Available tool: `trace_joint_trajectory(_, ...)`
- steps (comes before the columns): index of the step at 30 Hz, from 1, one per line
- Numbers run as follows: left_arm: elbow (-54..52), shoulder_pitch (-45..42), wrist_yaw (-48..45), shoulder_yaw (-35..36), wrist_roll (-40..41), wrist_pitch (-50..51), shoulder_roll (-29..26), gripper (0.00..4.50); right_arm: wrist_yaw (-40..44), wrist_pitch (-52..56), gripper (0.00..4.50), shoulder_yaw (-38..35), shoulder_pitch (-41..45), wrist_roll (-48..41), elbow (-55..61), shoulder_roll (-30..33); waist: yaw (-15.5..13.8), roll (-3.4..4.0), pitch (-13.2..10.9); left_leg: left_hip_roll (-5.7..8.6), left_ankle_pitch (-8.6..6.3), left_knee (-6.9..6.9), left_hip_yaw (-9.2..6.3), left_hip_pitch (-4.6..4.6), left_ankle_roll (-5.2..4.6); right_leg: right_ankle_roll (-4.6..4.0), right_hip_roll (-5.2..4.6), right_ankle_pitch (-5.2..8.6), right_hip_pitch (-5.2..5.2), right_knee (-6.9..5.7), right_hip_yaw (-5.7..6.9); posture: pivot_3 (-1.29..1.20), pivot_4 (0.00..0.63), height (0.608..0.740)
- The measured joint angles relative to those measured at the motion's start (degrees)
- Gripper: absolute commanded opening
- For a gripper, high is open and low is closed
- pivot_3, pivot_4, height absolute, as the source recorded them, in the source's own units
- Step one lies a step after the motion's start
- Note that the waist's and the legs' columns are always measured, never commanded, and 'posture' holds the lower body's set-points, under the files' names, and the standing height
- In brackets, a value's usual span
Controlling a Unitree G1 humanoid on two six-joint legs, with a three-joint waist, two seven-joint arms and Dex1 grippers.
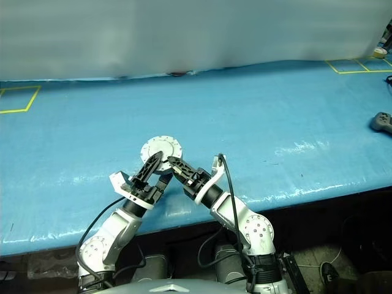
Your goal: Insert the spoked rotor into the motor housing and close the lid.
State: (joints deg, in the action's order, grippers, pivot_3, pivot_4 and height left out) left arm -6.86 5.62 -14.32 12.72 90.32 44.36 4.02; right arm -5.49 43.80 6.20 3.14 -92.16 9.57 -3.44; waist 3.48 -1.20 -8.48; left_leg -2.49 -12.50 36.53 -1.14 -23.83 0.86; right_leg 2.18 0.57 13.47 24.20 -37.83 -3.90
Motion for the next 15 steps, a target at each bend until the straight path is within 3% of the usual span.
trace_joint_trajectory(5, -0.46, -0.18, 0.50, -0.16, -0.18, -1.85, -0.01, 4.50, -0.64, 0.77, 2.09, 0.03, -0.19, -0.20, 0.21, 0.05, -0.03, 0.00, 0.00, 0.00, 0.00, 0.01, 0.00, 0.00, 0.00, 0.00, 0.00, 0.00, -0.01, 0.00, 0.00, 0.00, 0.150, 0.740)
trace_joint_trajectory(8, -0.73, -0.48, 0.62, -0.37, -0.17, -2.46, -0.02, 3.92, -0.78, 1.35, 2.09, 0.02, -0.25, -0.20, 0.21, 0.06, -0.03, 0.00, 0.00, 0.00, 0.00, 0.02, 0.00, -0.01, 0.00, 0.00, 0.00, 0.00, -0.01, 0.01, 0.00, 0.00, 0.150, 0.740)
trace_joint_trajectory(12, -1.18, -0.83, 1.03, -0.26, -0.12, -2.85, -0.02, 2.61, -0.85, 1.21, 2.09, -0.39, -0.44, 0.10, 0.56, 0.06, -0.03, 0.00, 0.00, 0.00, 0.00, 0.02, -0.01, 0.00, 0.00, 0.00, 0.00, 0.00, -0.02, 0.01, 0.00, 0.00, 0.150, 0.740)
trace_joint_trajectory(15, -1.35, -0.95, 1.47, -0.21, -0.14, -3.33, -0.02, 2.44, -0.89, 1.51, 1.41, -0.44, -0.61, 0.74, 1.14, 0.07, -0.03, 0.00, -0.01, -0.01, -0.01, 0.03, -0.02, -0.02, -0.01, 0.00, 0.01, 0.00, -0.01, 0.01, 0.02, 0.00, 0.150, 0.740)
